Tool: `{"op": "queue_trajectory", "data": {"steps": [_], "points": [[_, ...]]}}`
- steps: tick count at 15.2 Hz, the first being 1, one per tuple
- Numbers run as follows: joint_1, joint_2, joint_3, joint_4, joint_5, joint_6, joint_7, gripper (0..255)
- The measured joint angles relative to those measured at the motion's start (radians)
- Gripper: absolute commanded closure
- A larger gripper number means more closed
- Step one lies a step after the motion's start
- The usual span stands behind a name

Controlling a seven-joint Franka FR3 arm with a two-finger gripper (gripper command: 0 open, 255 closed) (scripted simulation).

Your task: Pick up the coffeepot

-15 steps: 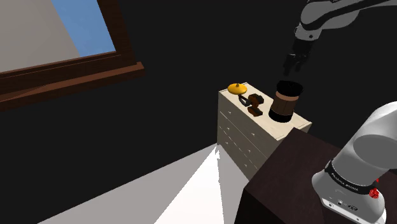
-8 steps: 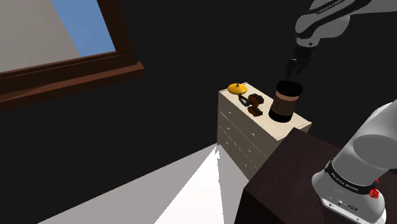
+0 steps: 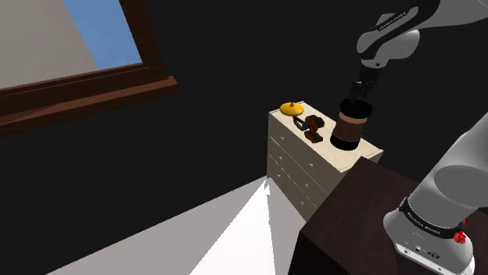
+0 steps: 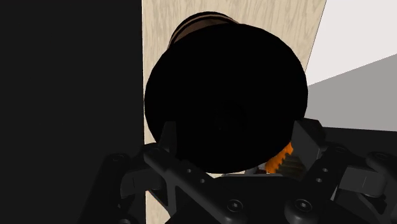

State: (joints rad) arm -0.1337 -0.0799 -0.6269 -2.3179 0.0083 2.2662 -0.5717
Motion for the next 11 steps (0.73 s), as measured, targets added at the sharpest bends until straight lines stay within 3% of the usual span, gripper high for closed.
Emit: {"op": "queue_trajectory", "data": {"steps": [1, 2, 11], "points": [[0.001, 0.009, -0.001, -0.003, 0.007, 0.011, -0.005, 0], [0.0, 0.012, -0.002, -0.004, 0.009, 0.014, -0.008, 255], [0.0, 0.015, -0.003, -0.004, 0.011, 0.017, -0.011, 255]]}}
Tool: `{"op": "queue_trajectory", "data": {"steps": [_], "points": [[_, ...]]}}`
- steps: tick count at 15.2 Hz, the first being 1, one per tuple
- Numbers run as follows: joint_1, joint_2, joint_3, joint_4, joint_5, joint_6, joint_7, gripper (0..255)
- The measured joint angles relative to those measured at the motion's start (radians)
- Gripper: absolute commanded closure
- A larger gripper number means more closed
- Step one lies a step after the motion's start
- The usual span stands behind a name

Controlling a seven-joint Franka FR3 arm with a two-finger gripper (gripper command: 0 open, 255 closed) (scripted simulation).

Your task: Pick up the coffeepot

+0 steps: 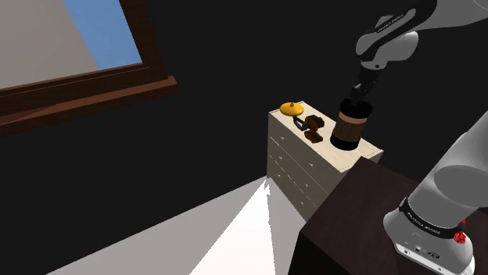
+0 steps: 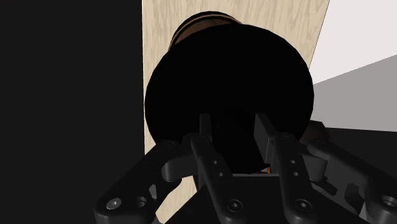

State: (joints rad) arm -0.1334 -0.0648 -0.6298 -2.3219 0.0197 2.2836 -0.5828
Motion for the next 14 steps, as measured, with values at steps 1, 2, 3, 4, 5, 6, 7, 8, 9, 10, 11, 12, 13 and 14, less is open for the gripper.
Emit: {"op": "queue_trajectory", "data": {"steps": [1, 2, 3, 4, 5, 6, 7, 8, 9, 10, 11, 12, 13, 14], "points": [[0.0, -0.001, 0.0, -0.001, 0.0, 0.001, 0.0, 255], [-0.001, -0.003, 0.0, 0.001, -0.003, -0.005, 0.002, 255], [-0.001, -0.012, 0.001, 0.004, -0.01, -0.016, 0.008, 255], [-0.001, -0.018, 0.003, 0.01, -0.015, -0.028, 0.013, 255], [-0.001, -0.027, 0.005, 0.018, -0.021, -0.043, 0.018, 255], [-0.002, -0.036, 0.006, 0.021, -0.028, -0.054, 0.024, 255], [-0.003, -0.045, 0.007, 0.027, -0.034, -0.067, 0.028, 255], [-0.003, -0.058, 0.011, 0.032, -0.043, -0.082, 0.037, 255], [-0.003, -0.061, 0.012, 0.042, -0.045, -0.095, 0.04, 255], [-0.003, -0.067, 0.013, 0.048, -0.049, -0.107, 0.042, 255], [-0.005, -0.073, 0.013, 0.058, -0.053, -0.121, 0.043, 255], [-0.005, -0.085, 0.017, 0.059, -0.06, -0.133, 0.052, 255], [-0.005, -0.088, 0.018, 0.072, -0.062, -0.148, 0.053, 255], [-0.006, -0.095, 0.019, 0.079, -0.066, -0.161, 0.056, 255]]}}
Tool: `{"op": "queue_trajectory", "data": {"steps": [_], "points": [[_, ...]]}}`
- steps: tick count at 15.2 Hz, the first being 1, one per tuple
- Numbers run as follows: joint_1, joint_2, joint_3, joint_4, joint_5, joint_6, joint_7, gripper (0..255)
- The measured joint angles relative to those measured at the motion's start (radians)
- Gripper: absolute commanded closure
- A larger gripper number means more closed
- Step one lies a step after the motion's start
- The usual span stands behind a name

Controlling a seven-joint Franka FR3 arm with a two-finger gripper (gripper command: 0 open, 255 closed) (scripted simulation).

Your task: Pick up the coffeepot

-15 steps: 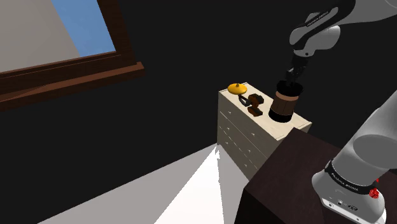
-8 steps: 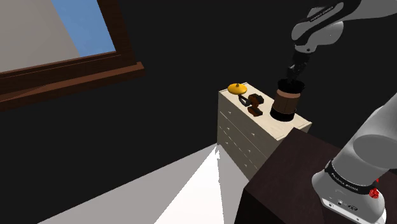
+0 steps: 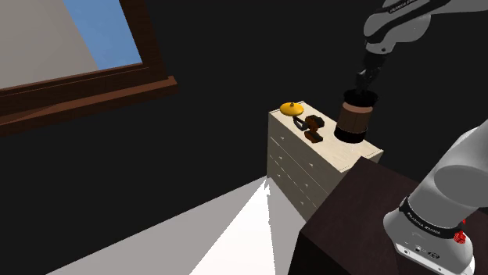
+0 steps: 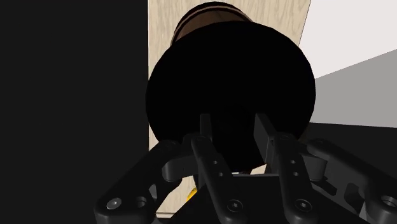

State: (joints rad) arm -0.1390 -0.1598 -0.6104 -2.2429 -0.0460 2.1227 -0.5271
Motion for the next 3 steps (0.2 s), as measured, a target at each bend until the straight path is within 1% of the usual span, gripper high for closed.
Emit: {"op": "queue_trajectory", "data": {"steps": [3], "points": [[-0.001, -0.019, 0.005, 0.022, -0.011, -0.037, 0.009, 255]]}}
